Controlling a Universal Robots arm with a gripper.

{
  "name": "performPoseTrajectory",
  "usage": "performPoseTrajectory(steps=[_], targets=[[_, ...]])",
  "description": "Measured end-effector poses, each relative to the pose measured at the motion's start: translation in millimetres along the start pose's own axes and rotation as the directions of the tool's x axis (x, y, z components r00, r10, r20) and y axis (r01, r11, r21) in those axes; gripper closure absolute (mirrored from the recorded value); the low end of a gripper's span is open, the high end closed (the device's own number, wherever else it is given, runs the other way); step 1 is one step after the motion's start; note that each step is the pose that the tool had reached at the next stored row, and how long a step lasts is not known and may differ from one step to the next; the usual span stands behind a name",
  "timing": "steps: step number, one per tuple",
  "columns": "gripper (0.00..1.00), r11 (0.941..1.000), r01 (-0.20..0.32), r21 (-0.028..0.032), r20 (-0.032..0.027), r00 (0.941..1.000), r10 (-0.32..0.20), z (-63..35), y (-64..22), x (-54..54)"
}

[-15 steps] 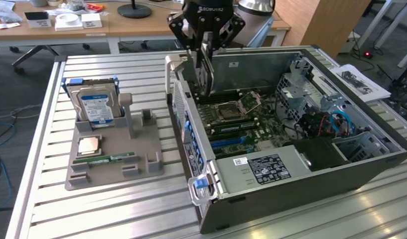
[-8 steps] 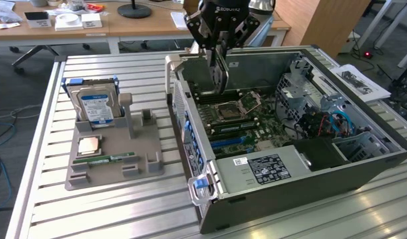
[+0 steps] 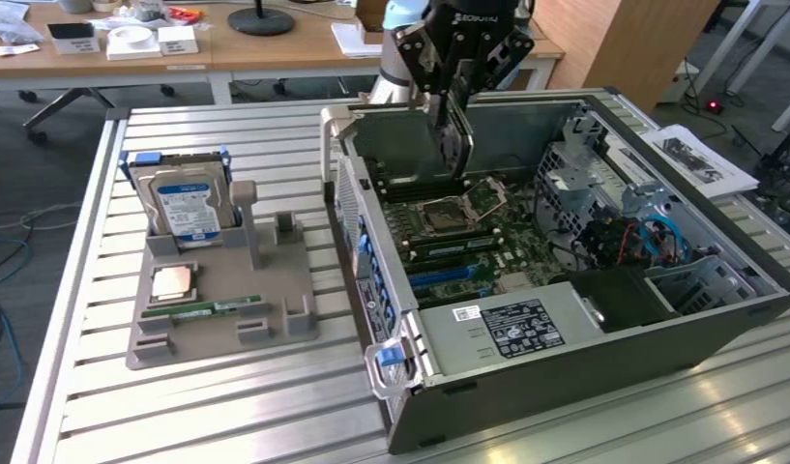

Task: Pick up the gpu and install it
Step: 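Pick up the gpu and move the gpu toward the slot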

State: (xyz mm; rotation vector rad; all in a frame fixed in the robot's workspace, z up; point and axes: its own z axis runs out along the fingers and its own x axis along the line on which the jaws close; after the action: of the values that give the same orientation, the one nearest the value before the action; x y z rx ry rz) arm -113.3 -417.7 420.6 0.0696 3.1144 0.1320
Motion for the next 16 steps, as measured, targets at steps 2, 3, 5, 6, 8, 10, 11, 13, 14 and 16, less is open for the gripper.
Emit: performPoseTrajectory(steps=[2,3,5,6,8,10,11,13,14,16], targets=[[0.73,1.0000,0.000,-0.0023,-0.0002,1.0000,0.000,0.2,0.3,-7.4],[0.73,1.0000,0.000,-0.0031,-0.0002,1.0000,0.000,0.2,0.5,-10.8],[0.73,1.0000,0.000,-0.0049,-0.0003,1.0000,0.000,0.4,0.8,-18.0],[0.73,1.0000,0.000,-0.0056,-0.0003,1.0000,0.000,0.5,1.0,-21.6],[0.73,1.0000,0.000,-0.0074,-0.0004,1.0000,0.000,0.7,1.3,-29.4],[0.73,1.0000,0.000,-0.0089,-0.0005,1.0000,0.000,0.9,1.6,-37.4],[0.73,1.0000,0.000,-0.0096,-0.0005,1.0000,0.000,1.0,1.8,-41.5],[0.73,0.9999,-0.001,-0.0110,-0.0005,1.0000,0.001,1.2,2.2,-50.1],[0.73,0.9999,0.000,-0.0116,-0.0005,1.0000,0.000,1.4,2.4,-54.3],[0.73,0.9999,0.000,-0.0127,-0.0006,1.0000,0.000,1.6,2.7,-61.9]])
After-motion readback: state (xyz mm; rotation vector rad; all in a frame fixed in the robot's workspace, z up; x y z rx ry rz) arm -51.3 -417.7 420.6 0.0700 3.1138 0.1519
